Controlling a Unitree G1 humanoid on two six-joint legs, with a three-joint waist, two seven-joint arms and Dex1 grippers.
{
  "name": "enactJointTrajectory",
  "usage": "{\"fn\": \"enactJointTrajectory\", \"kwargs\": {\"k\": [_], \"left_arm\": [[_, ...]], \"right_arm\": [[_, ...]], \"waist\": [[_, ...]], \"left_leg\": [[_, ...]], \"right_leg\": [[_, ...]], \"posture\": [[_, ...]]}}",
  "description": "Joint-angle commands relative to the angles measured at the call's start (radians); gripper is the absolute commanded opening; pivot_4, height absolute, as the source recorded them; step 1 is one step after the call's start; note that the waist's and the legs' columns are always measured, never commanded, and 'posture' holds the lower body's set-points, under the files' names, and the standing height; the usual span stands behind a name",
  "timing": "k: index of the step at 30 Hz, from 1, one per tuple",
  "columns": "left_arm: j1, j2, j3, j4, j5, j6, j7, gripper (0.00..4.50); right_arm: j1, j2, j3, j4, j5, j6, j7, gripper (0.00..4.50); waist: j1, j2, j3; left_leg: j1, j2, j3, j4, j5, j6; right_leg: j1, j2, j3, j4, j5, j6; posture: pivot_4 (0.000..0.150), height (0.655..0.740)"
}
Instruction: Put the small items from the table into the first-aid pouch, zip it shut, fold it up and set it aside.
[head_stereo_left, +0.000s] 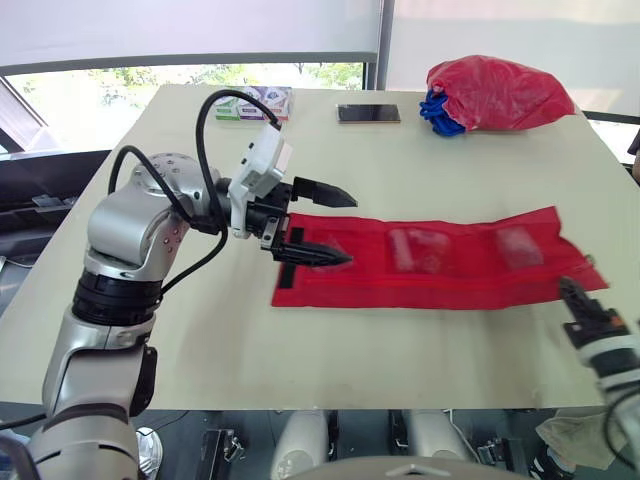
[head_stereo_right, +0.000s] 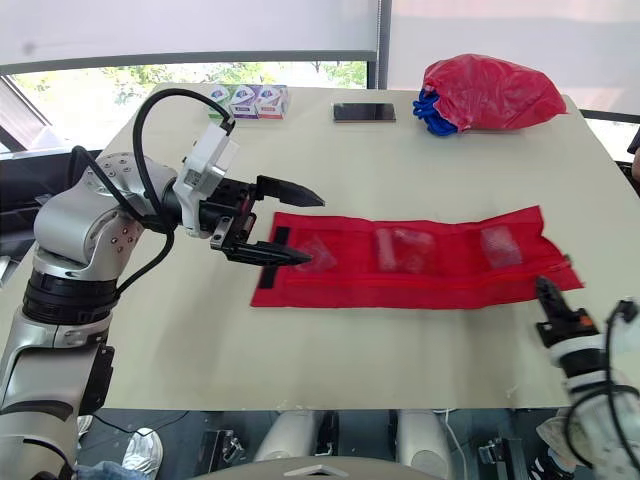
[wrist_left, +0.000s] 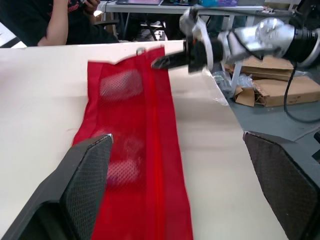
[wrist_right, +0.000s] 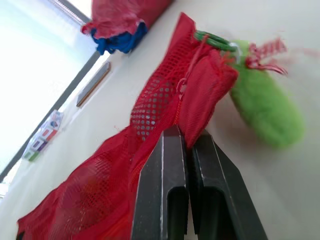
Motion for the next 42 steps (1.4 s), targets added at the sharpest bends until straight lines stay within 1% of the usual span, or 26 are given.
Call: {"fn": "enactJointTrajectory", "kwargs": {"k": [1,3,5,6,7,9,12,13,15,16,19,22,24,26,27,31,32,33,34,37,40,42], "left_arm": [[-0.031,0.000,0.011,0.000,0.004,-0.023,0.000,4.50],[-0.036,0.001,0.013,0.009,0.012,-0.030,-0.002,4.50],[-0.038,-0.001,0.016,0.020,0.020,-0.039,0.002,4.50],[-0.038,-0.003,0.016,0.026,0.025,-0.046,0.005,4.50],[-0.037,-0.005,0.015,0.031,0.035,-0.057,0.009,4.50],[-0.033,-0.006,0.017,0.030,0.042,-0.065,0.013,4.50],[-0.026,-0.004,0.028,0.016,0.034,-0.055,0.019,4.50],[-0.018,0.003,0.033,0.011,0.033,-0.053,0.020,4.50],[-0.006,0.015,0.042,0.002,0.033,-0.052,0.023,4.50],[0.000,0.021,0.046,-0.002,0.032,-0.051,0.025,4.50],[0.010,0.031,0.054,-0.008,0.027,-0.044,0.034,4.50],[0.029,0.042,0.064,-0.016,0.022,-0.038,0.042,4.50],[0.045,0.048,0.071,-0.021,0.021,-0.034,0.047,4.50],[0.061,0.054,0.079,-0.023,0.020,-0.029,0.052,4.50],[0.071,0.055,0.086,-0.020,0.017,-0.023,0.058,4.50],[0.111,0.037,0.128,-0.002,-0.021,0.029,0.113,4.50],[0.125,0.032,0.136,0.001,-0.031,0.047,0.127,4.50],[0.143,0.028,0.143,0.002,-0.042,0.066,0.139,4.50],[0.165,0.022,0.153,0.002,-0.056,0.092,0.160,4.50],[0.227,-0.002,0.188,0.017,-0.091,0.168,0.237,4.50],[0.281,-0.052,0.245,0.053,-0.137,0.249,0.340,4.50],[0.335,-0.092,0.299,0.090,-0.160,0.291,0.417,4.50]], "right_arm": [[0.002,-0.181,-0.079,-0.111,0.044,0.063,0.149,0.06],[-0.016,-0.333,-0.025,-0.154,-0.093,0.096,0.230,0.06],[-0.070,-0.457,0.088,-0.192,-0.255,0.092,0.296,0.06],[-0.099,-0.494,0.140,-0.204,-0.311,0.088,0.320,0.06],[-0.142,-0.526,0.203,-0.219,-0.366,0.082,0.343,0.06],[-0.239,-0.560,0.321,-0.244,-0.444,0.083,0.375,0.06],[-0.356,-0.565,0.473,-0.265,-0.538,0.096,0.409,0.06],[-0.387,-0.591,0.587,-0.272,-0.650,0.086,0.446,0.06],[-0.428,-0.617,0.754,-0.267,-0.823,0.059,0.496,0.06],[-0.443,-0.624,0.812,-0.256,-0.892,0.045,0.510,0.06],[-0.469,-0.622,0.888,-0.216,-1.036,0.005,0.526,0.06],[-0.468,-0.633,0.901,-0.178,-1.139,-0.044,0.551,0.06],[-0.452,-0.641,0.875,-0.178,-1.152,-0.056,0.586,0.61],[-0.423,-0.635,0.822,-0.198,-1.114,-0.042,0.614,1.30],[-0.404,-0.630,0.778,-0.210,-1.082,-0.038,0.630,1.89],[-0.328,-0.621,0.586,-0.250,-0.946,-0.008,0.700,3.65],[-0.307,-0.621,0.532,-0.260,-0.906,0.003,0.721,3.84],[-0.294,-0.615,0.483,-0.270,-0.864,0.012,0.738,4.26],[-0.283,-0.603,0.428,-0.281,-0.813,0.024,0.756,4.41],[-0.282,-0.564,0.317,-0.296,-0.681,0.044,0.778,4.41],[-0.304,-0.540,0.256,-0.300,-0.601,0.061,0.773,4.41],[-0.344,-0.524,0.236,-0.296,-0.546,0.071,0.748,4.41]], "waist": [[-0.004,0.000,0.000],[-0.010,0.000,0.000],[-0.009,-0.003,0.001],[-0.007,-0.003,0.001],[-0.005,-0.003,0.001],[-0.003,-0.003,0.002],[0.002,-0.003,0.002],[0.002,-0.003,0.002],[0.001,-0.003,0.002],[0.002,-0.005,0.002],[0.007,-0.005,0.002],[0.008,-0.005,0.002],[0.012,-0.005,0.002],[0.018,-0.005,0.002],[0.020,-0.005,0.002],[0.021,-0.005,0.002],[0.020,-0.005,0.002],[0.020,-0.005,0.002],[0.020,-0.005,0.002],[0.018,-0.006,0.002],[0.018,-0.006,0.002],[0.018,-0.006,0.003]], "left_leg": [[0.001,0.000,0.000,0.000,0.000,0.000],[0.004,0.001,0.001,0.000,0.000,0.000],[0.011,0.003,0.002,-0.001,0.000,0.000],[0.012,0.005,0.000,-0.001,0.000,0.000],[0.012,0.005,-0.001,-0.001,0.000,0.000],[0.012,0.006,-0.001,-0.001,0.000,0.000],[0.010,0.005,-0.001,-0.001,0.000,-0.001],[0.009,0.005,-0.001,-0.001,0.000,-0.001],[0.008,0.004,0.000,0.000,0.000,-0.001],[0.007,0.004,0.000,0.000,0.000,-0.001],[0.006,0.003,0.000,0.000,0.000,-0.001],[0.005,0.002,0.000,0.001,0.002,-0.003],[0.006,0.002,0.000,0.001,0.002,-0.003],[0.007,0.002,0.000,0.001,0.001,-0.003],[0.007,0.003,0.000,0.001,0.001,-0.002],[0.007,0.003,-0.001,0.001,0.001,-0.002],[0.007,0.003,-0.001,0.001,0.001,-0.002],[0.007,0.003,0.000,0.001,0.001,-0.001],[0.009,0.003,-0.001,0.001,0.000,-0.001],[0.009,0.004,-0.001,0.001,0.000,-0.001],[0.010,0.004,-0.001,0.001,0.000,-0.001],[0.010,0.004,-0.001,0.001,0.000,-0.001]], "right_leg": [[0.001,0.000,0.000,0.000,0.000,0.000],[0.003,0.002,0.002,0.000,-0.002,0.001],[0.009,0.005,0.004,-0.001,-0.003,0.000],[0.011,0.009,0.005,-0.001,-0.003,0.000],[0.011,0.010,0.005,-0.001,-0.003,0.000],[0.011,0.011,0.005,-0.001,-0.003,0.000],[0.010,0.011,0.007,-0.001,-0.003,0.000],[0.010,0.011,0.007,-0.002,-0.003,0.000],[0.009,0.010,0.008,-0.002,-0.003,0.000],[0.008,0.009,0.008,-0.003,-0.004,0.000],[0.007,0.009,0.008,-0.002,-0.003,0.000],[0.007,0.008,0.008,-0.002,-0.004,0.001],[0.008,0.009,0.009,-0.002,-0.005,0.003],[0.008,0.009,0.008,-0.002,-0.005,0.003],[0.008,0.009,0.008,-0.001,-0.005,0.003],[0.008,0.009,0.008,-0.001,-0.005,0.003],[0.008,0.009,0.008,-0.001,-0.005,0.003],[0.009,0.009,0.008,-0.001,-0.005,0.003],[0.010,0.009,0.008,-0.001,-0.005,0.003],[0.011,0.009,0.008,-0.001,-0.004,0.004],[0.011,0.008,0.008,0.000,-0.003,0.005],[0.011,0.008,0.007,0.000,-0.003,0.004]], "posture": [[0.150,0.7400],[0.150,0.7400],[0.150,0.7400],[0.150,0.7400],[0.150,0.7400],[0.150,0.7400],[0.150,0.7400],[0.150,0.7400],[0.150,0.7400],[0.150,0.7400],[0.150,0.7400],[0.150,0.7400],[0.150,0.7400],[0.150,0.7400],[0.150,0.7400],[0.150,0.7400],[0.150,0.7400],[0.150,0.7400],[0.150,0.7400],[0.150,0.7400],[0.150,0.7400],[0.150,0.7400]]}}
